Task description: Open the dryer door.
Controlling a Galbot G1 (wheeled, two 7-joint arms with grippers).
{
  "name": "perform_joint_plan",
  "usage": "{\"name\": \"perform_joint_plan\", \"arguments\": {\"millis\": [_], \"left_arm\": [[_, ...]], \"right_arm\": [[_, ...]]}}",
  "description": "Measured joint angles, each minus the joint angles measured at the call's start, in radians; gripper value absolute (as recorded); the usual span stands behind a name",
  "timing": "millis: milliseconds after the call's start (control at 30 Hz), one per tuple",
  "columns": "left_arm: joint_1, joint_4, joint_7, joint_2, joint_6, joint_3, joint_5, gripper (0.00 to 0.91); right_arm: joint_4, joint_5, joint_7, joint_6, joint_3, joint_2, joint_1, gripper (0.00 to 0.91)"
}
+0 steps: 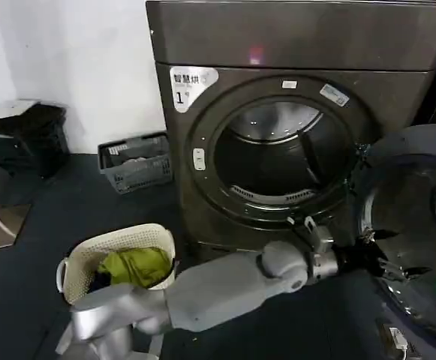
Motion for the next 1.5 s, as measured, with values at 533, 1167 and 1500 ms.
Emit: {"name": "perform_joint_plan", "arguments": {"millis": [533,1167,1500], "left_arm": [[0.008,0.056,-0.011,0.001,-0.007,-0.010,0.022,0.907],[0.021,0.066,-0.044,0.001,-0.033,-0.013,0.096,0.907],[0.027,0.044,-0.110,0.001,-0.165,-0.021,0.124,0.907]], "right_arm": [[0.005,0.008,-0.006,-0.002,0.028,-0.005,-0.022,0.907],[0.003,0.009,-0.014,-0.004,0.023,-0.004,-0.019,0.907],[0.002,0.009,-0.017,-0.004,0.017,-0.004,-0.014,0.907]]}}
